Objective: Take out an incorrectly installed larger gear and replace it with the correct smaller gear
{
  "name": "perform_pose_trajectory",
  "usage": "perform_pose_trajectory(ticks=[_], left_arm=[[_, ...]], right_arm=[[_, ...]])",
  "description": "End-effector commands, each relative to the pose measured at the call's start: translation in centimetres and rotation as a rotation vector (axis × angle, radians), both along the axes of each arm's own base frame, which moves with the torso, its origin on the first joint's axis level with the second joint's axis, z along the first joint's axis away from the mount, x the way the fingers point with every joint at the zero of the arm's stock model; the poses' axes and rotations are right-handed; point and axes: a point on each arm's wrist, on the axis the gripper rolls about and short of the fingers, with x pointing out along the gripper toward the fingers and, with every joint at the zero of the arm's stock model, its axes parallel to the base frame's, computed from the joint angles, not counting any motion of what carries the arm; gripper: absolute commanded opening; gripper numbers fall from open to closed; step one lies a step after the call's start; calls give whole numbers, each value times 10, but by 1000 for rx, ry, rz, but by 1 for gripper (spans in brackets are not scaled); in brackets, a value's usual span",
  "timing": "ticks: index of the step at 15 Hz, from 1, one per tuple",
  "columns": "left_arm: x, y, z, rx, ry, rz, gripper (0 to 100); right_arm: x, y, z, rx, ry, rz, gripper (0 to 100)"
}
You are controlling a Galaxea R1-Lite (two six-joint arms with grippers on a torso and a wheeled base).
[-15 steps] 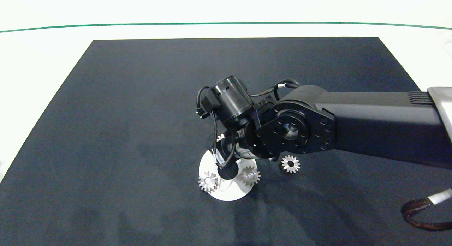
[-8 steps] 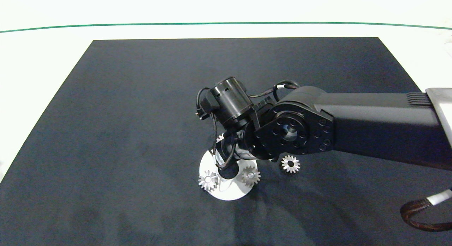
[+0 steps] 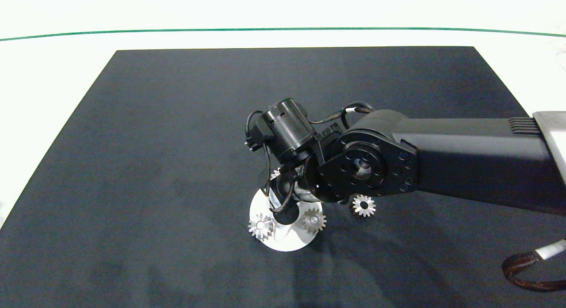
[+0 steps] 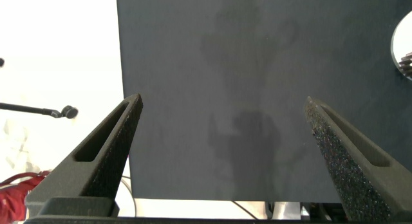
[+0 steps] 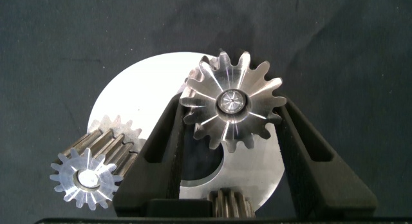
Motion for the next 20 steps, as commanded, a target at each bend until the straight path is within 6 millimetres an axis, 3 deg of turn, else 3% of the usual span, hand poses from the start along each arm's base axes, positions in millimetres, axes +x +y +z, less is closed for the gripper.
perform_pose_trajectory(ticks=[1,12,20], left_arm=[[0,0,0,1,4,1,100],[0,0,0,0,5,0,100],[-1,0,0,2,4,1,100]], right_arm=[[-1,0,-1,-7,3,1,34],[-13,-3,11,26,-3,-1,34],[-27,-11,32,64,-37,-12,34]])
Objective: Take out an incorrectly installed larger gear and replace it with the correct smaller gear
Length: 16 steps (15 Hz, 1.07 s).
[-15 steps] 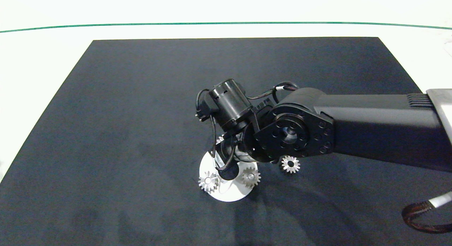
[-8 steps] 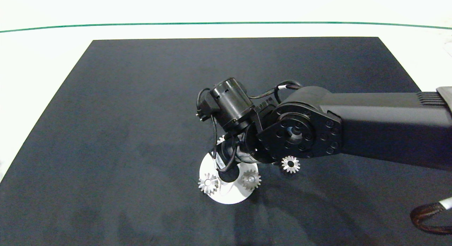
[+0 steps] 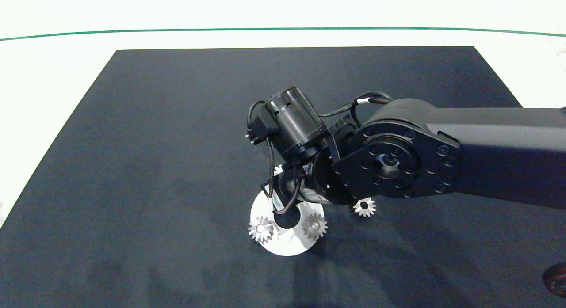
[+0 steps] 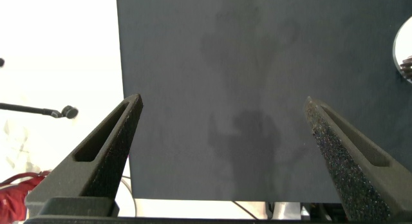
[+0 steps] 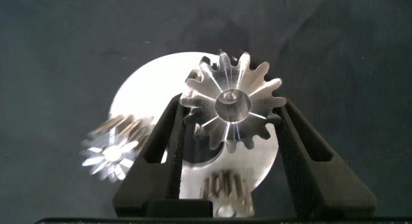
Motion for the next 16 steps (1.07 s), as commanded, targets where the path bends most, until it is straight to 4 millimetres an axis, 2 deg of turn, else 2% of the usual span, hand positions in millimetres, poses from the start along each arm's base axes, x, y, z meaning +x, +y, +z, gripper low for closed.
perform_pose_trajectory(ticks=[1,4,5,7,8,10,12,14,16], left_arm=[[-1,0,0,1,4,1,100],[-1,0,0,1,4,1,100],[-2,0,0,2,1,1,100],[-2,0,0,1,-1,-1,100],[-2,0,0,1,-5,-1,100],[-2,0,1,0,-8,0,100],[-2,0,1,0,-7,0,100],[-2,0,1,0,-7,0,100],[-2,0,1,0,-8,1,100]], right_arm=[[-8,-10,16,24,-19,0,34],[-16,-26,29,37,-31,-10,34],[-20,-32,28,25,-22,-13,34],[-24,-50,25,-11,-32,-64,34],[-26,-66,24,-2,-41,-92,34],[-24,-78,8,33,-42,-143,34],[-22,-91,-1,86,-77,-184,34],[-26,-104,-16,62,-48,-202,34],[-23,-117,-23,129,-56,-231,34]])
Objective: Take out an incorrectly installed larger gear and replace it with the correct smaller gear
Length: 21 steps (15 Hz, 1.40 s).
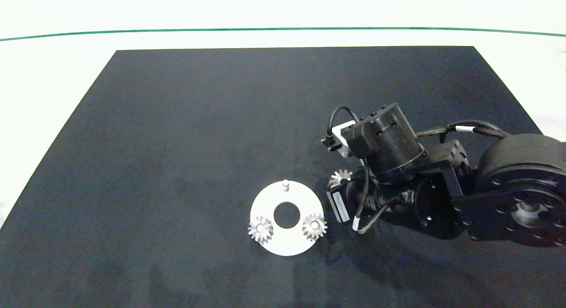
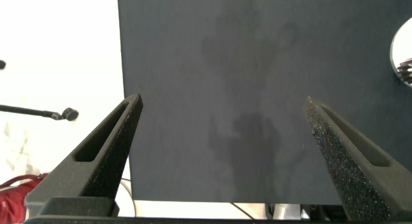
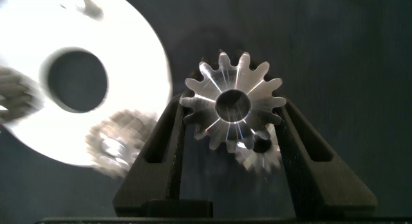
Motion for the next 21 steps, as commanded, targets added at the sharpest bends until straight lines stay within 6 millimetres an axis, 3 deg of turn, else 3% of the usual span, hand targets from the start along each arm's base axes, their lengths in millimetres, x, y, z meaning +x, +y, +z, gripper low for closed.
perform_pose_trajectory(ticks=[1,7,11,17,18,21], left_arm=[[-1,0,-1,1,5,1,100],[-1,0,-1,2,7,0,100],[-4,0,-1,3,-2,0,100],[-6,0,-1,3,-10,0,100],[-6,0,-1,3,-10,0,100],[-6,0,-1,3,-10,0,100]], right_arm=[[5,-28,-3,114,-45,-57,34],[9,-58,3,156,-113,-121,34],[8,-74,-16,106,-63,-169,34],[8,-82,-21,90,-48,-193,34],[8,-85,-22,89,-47,-199,100],[4,-87,-16,101,-63,-200,100]])
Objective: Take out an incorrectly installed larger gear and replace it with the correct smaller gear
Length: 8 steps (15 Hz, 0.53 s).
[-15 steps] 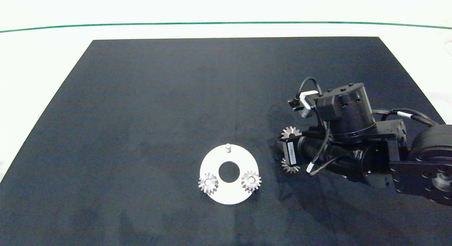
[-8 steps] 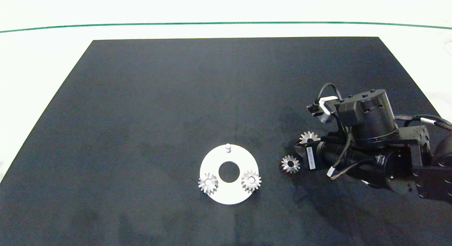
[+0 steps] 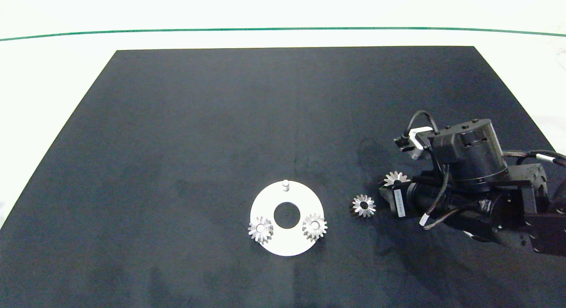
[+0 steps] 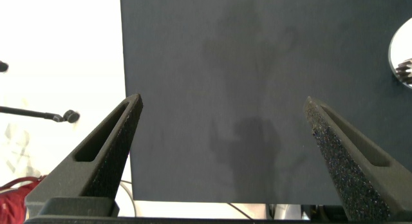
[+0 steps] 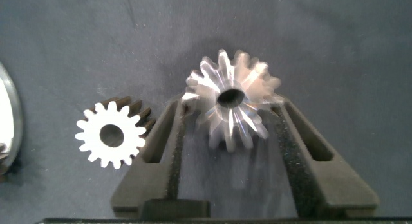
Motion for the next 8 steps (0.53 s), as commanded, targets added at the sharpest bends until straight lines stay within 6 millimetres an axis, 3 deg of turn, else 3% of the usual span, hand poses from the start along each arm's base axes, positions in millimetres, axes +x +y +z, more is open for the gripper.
perform_pose_trajectory(ticks=[1,5,8], left_arm=[[-1,0,0,1,3,3,100],[-2,0,0,1,-2,3,100],[-4,0,0,3,-6,2,100]], right_arm=[[-6,-3,9,12,-26,2,100],[-31,-5,31,-8,-36,68,100],[-35,0,24,-41,14,96,100]])
